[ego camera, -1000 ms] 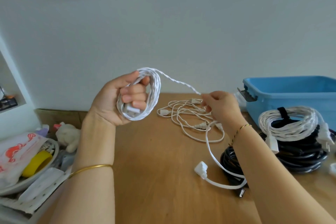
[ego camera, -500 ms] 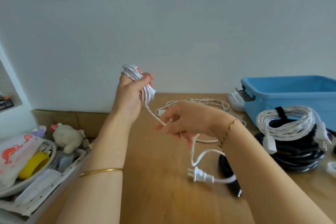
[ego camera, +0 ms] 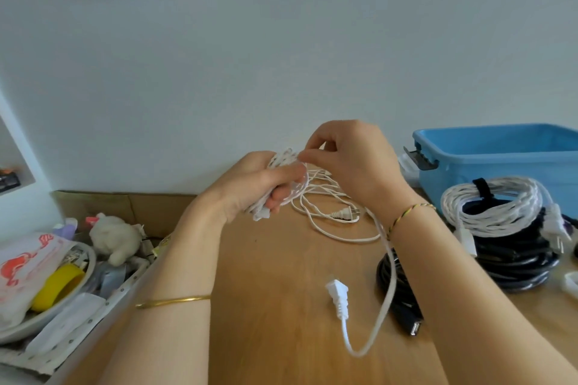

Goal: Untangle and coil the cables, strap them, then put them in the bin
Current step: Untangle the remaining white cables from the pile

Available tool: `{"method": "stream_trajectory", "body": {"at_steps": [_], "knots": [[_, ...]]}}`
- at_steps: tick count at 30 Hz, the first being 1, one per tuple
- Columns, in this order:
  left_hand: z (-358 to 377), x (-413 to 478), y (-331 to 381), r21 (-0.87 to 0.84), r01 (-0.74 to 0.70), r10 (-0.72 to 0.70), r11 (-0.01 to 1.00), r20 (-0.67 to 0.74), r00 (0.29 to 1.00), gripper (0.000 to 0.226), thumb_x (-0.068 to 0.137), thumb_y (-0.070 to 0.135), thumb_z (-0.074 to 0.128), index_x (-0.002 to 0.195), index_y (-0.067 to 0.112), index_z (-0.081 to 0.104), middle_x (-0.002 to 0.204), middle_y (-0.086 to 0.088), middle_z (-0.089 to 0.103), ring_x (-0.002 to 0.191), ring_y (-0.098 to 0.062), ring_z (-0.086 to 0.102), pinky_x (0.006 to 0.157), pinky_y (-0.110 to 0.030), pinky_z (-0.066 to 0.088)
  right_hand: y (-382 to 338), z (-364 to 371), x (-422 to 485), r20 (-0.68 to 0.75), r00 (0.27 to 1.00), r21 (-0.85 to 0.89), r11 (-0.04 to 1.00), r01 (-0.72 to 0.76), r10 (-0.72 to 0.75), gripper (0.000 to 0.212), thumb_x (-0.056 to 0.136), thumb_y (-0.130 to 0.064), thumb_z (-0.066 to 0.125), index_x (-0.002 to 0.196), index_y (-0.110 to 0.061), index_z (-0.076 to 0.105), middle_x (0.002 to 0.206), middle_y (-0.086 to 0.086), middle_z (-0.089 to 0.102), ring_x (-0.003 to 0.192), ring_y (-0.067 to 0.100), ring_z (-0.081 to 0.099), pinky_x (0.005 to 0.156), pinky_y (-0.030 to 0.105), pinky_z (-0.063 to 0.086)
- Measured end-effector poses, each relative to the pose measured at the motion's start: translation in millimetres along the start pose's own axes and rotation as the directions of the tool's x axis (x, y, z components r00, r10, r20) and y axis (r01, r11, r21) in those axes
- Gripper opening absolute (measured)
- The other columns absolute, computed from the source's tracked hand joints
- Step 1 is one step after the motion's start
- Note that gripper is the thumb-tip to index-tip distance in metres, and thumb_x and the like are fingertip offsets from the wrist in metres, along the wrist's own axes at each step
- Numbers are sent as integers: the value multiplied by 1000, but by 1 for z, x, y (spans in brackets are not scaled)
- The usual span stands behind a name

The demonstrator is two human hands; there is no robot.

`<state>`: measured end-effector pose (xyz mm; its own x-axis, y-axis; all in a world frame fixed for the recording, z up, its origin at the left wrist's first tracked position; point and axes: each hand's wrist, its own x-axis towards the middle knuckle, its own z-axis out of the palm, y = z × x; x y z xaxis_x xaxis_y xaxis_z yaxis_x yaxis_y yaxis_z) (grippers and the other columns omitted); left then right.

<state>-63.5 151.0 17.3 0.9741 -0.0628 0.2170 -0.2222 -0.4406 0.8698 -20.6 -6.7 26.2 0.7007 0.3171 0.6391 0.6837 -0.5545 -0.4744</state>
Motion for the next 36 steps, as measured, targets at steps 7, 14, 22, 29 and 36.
{"method": "stream_trajectory", "body": {"at_steps": [7, 14, 22, 29, 36], "knots": [[-13, 2, 4, -695, 250, -115, 675, 235, 965, 18, 80, 22, 49, 69, 8, 54, 35, 9, 34, 29, -3, 33, 37, -15, 37, 20, 19, 1, -51, 998, 18, 999, -29, 30, 22, 92, -31, 56, 81, -16, 67, 73, 4, 63, 72, 28, 57, 68, 43, 50], [-13, 10, 7, -961, 97, -68, 260, 82, 994, 15, 75, 18, 49, 78, 4, 55, 47, 9, 40, 40, -4, 38, 49, -14, 41, 7, 39, -7, 205, 975, 151, 981, -121, 88, 29, 99, -17, 40, 84, 3, 55, 70, 20, 57, 58, 30, 58, 50, 36, 48], [-19, 24, -8, -797, -384, -106, 466, -481, 870, 22, 93, 10, 46, 72, 13, 46, 63, 3, 48, 57, -9, 49, 64, -22, 48, -21, 54, -21, 683, 728, 9, 996, -84, 55, 30, 98, -18, 44, 69, -11, 49, 57, 0, 53, 38, 8, 50, 41, 20, 42], [-10, 34, -28, -235, -222, 84, 946, -486, 870, 25, 70, 10, 52, 94, 12, 45, 70, -8, 42, 57, -16, 42, 49, -20, 38, -33, 14, -7, 501, 863, 41, 998, 49, -63, 30, 88, -14, 57, 59, -20, 56, 56, 0, 51, 48, 15, 46, 44, 18, 37], [10, 16, -11, -568, 159, -31, 808, 229, 973, 43, 83, 50, 53, 79, 8, 60, 54, 0, 46, 48, -12, 44, 55, -26, 45, -2, -7, 3, -34, 998, 124, 991, 54, -50, 8, 75, -20, 72, 76, -16, 65, 61, -10, 55, 57, 4, 52, 57, 27, 45]]}}
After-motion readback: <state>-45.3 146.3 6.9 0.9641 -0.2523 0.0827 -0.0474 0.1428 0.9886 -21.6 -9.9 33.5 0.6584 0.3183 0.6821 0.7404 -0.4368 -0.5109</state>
